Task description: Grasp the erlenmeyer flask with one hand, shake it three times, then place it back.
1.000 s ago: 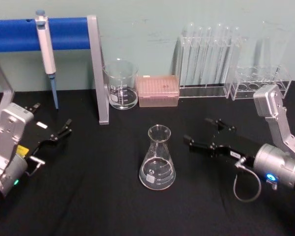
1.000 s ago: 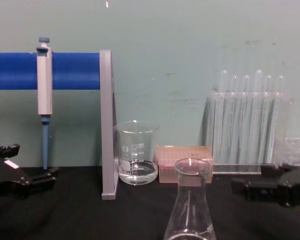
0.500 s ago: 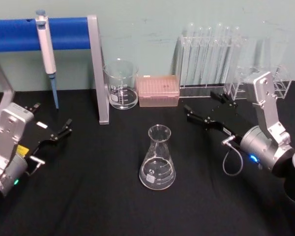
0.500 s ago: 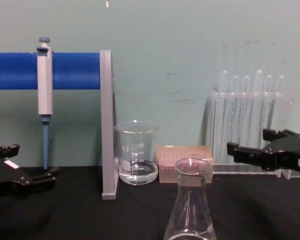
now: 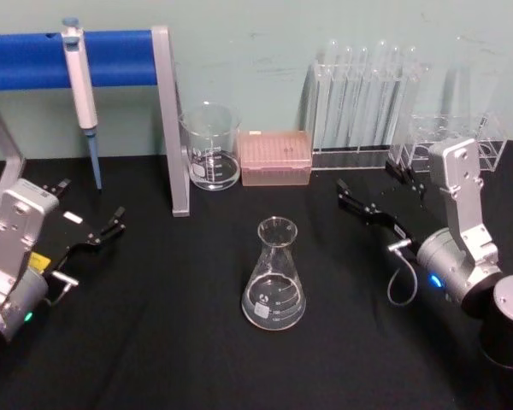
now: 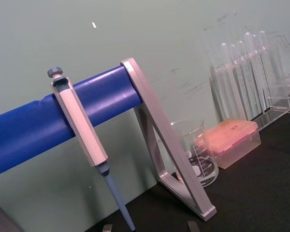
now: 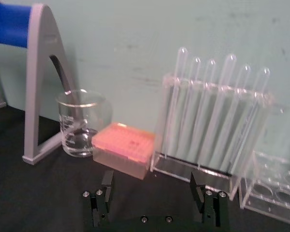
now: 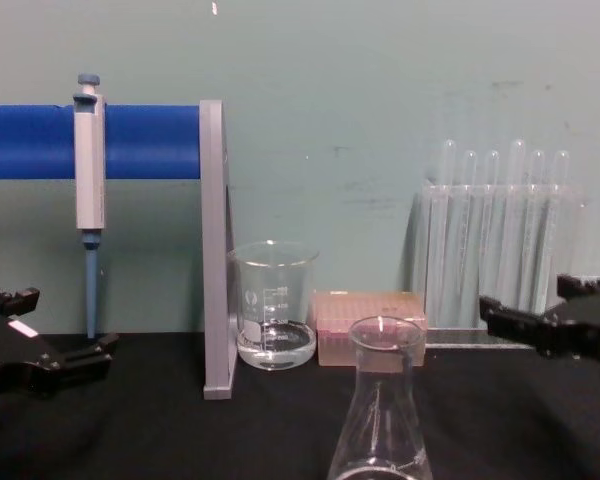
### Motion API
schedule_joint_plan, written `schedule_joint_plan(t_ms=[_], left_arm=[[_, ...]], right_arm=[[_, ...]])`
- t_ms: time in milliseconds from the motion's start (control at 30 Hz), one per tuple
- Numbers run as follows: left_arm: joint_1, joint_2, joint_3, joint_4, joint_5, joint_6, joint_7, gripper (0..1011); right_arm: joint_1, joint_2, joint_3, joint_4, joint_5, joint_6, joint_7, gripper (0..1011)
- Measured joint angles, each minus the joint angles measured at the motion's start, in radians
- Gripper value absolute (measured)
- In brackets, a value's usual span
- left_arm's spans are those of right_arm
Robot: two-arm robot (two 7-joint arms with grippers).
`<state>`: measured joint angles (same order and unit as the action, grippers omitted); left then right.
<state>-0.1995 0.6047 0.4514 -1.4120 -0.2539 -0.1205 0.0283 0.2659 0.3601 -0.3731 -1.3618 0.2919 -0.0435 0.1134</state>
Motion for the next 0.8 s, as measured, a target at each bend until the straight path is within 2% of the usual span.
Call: schedule_joint_plan(t_ms=[367,600,800], left_arm=[[0.0,0.0,0.0,0.0,0.0,0.0,0.0,1001],[0.0,0.0,0.0,0.0,0.0,0.0,0.0,1001],[0.0,0.0,0.0,0.0,0.0,0.0,0.0,1001]], right_arm=[[-0.012,-0.031,0.02,0.059,-0.013,0.009,0.008,1000],[-0.019,-0.042,0.039,0.064,-0.016,0.022,0.015,1000],[-0.019,-0.041,0.038,0.064,-0.016,0.022,0.016,1000]])
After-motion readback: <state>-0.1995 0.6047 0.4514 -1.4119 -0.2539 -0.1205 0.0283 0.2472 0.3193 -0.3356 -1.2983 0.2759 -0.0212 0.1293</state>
